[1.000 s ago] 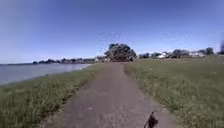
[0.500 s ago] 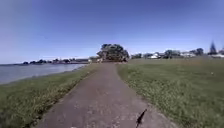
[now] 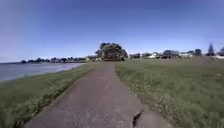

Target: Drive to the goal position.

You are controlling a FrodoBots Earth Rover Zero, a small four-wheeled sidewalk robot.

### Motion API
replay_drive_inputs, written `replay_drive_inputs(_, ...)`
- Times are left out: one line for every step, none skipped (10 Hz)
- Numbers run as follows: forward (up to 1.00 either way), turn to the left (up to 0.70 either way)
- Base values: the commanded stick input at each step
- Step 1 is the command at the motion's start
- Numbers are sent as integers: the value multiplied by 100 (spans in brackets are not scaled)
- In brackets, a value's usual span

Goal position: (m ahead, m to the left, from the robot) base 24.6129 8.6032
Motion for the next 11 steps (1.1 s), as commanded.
replay_drive_inputs(70, 0)
replay_drive_inputs(70, 0)
replay_drive_inputs(70, 0)
replay_drive_inputs(70, 0)
replay_drive_inputs(70, 0)
replay_drive_inputs(70, 0)
replay_drive_inputs(70, 0)
replay_drive_inputs(70, 0)
replay_drive_inputs(70, 0)
replay_drive_inputs(70, 0)
replay_drive_inputs(70, 0)
